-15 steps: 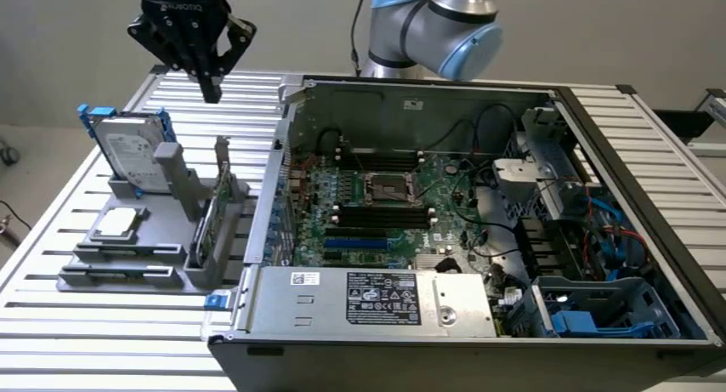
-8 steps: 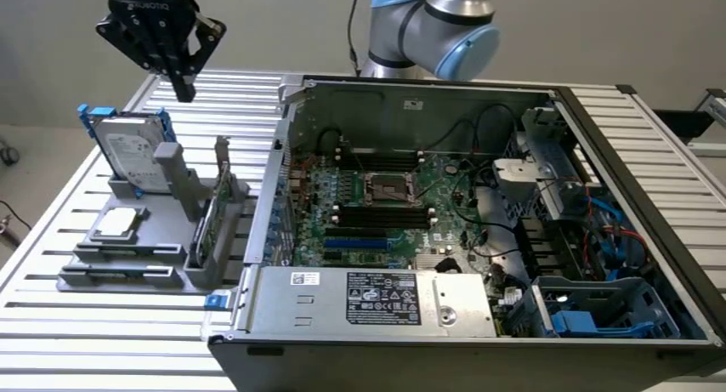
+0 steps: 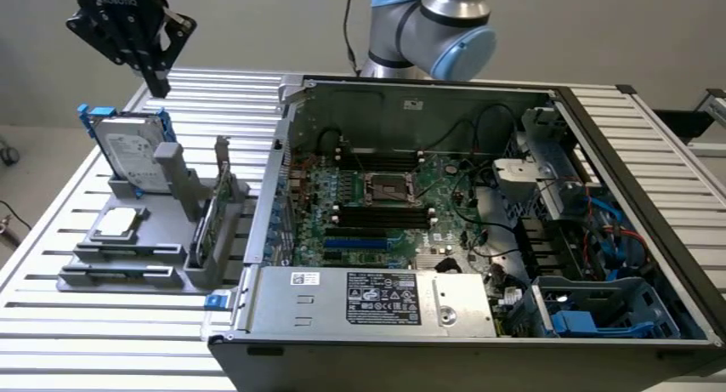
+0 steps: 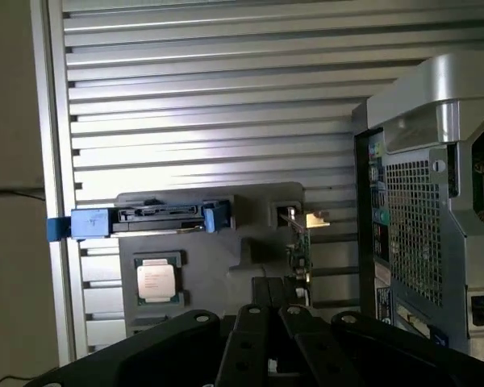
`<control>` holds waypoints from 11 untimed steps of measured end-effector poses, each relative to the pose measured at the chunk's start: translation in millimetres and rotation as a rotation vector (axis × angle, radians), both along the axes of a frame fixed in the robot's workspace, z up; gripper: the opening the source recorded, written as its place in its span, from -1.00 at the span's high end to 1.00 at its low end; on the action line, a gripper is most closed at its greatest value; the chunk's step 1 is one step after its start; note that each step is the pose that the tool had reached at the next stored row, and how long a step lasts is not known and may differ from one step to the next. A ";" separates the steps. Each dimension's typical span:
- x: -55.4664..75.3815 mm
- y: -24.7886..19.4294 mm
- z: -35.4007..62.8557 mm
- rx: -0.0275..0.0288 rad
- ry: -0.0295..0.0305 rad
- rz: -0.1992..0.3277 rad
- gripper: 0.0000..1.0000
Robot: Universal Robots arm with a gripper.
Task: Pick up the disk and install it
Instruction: 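Reach for the disk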
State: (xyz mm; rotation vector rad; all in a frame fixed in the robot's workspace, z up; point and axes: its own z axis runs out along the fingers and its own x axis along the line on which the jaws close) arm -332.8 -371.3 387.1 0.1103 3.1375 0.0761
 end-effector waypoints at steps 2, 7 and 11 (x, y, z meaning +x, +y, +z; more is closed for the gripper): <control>-7.1 3.3 -0.3 0.0000 0.0000 0.000 0.79; -24.8 11.3 -1.2 0.0001 0.0000 0.000 0.79; -40.3 17.9 -2.1 0.0001 0.0000 0.000 0.79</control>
